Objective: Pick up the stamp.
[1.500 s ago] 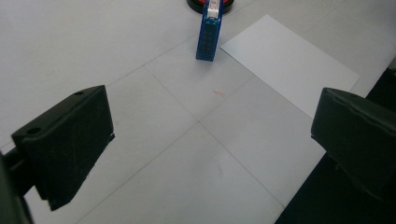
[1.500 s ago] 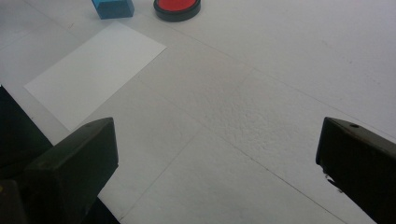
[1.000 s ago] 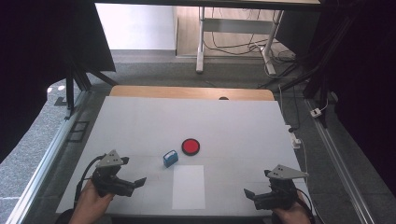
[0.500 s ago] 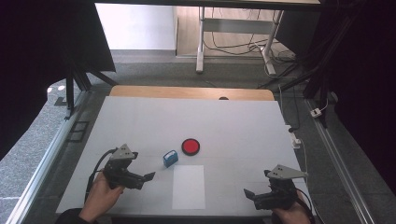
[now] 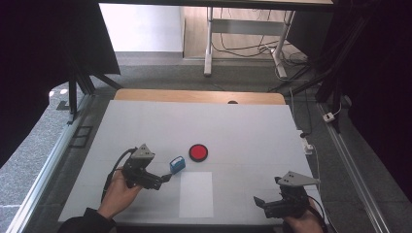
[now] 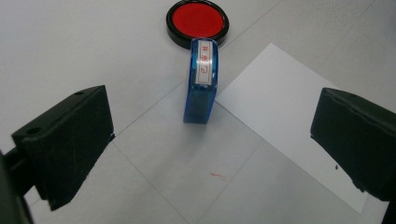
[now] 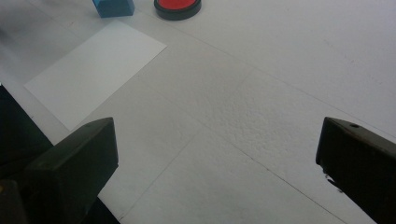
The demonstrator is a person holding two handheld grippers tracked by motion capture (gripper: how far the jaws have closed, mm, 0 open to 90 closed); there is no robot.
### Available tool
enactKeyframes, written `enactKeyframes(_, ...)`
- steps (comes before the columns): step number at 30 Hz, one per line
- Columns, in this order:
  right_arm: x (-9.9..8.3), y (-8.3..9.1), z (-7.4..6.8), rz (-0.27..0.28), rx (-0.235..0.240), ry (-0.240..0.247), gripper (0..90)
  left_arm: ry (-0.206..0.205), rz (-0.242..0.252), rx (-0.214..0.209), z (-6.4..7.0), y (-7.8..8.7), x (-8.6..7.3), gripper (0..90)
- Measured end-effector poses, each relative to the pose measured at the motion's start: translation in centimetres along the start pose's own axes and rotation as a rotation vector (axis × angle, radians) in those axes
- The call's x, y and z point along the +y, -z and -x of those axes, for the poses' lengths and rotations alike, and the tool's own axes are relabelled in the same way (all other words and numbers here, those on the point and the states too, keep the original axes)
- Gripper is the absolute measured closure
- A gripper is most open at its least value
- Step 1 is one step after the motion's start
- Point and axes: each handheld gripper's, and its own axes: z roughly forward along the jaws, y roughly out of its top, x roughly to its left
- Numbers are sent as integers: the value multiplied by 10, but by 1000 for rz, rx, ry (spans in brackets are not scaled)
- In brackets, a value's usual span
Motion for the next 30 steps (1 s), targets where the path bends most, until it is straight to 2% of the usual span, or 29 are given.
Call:
enactKeyframes(3,0,0,0,1,1,-1,0,6,-3,-2,-1,-5,4,0)
enactKeyframes(11,0,0,0,-1,0,0,0,-8,-18,-1,-4,-19,12,0)
enactKeyframes(20,0,0,0,-6,-1,3,0,-73,-54,5,1,-38,25,0)
enactKeyframes(23,0,0,0,-6,-1,3,0,-75,-65,-6,1,-44,28,0)
enactKeyframes(27,0,0,0,-7,-1,4,0,-90,-87,-1,0,-51,29,0)
enactKeyframes(30,0,0,0,-7,1,4,0,-81,-92,-4,-2,-54,28,0)
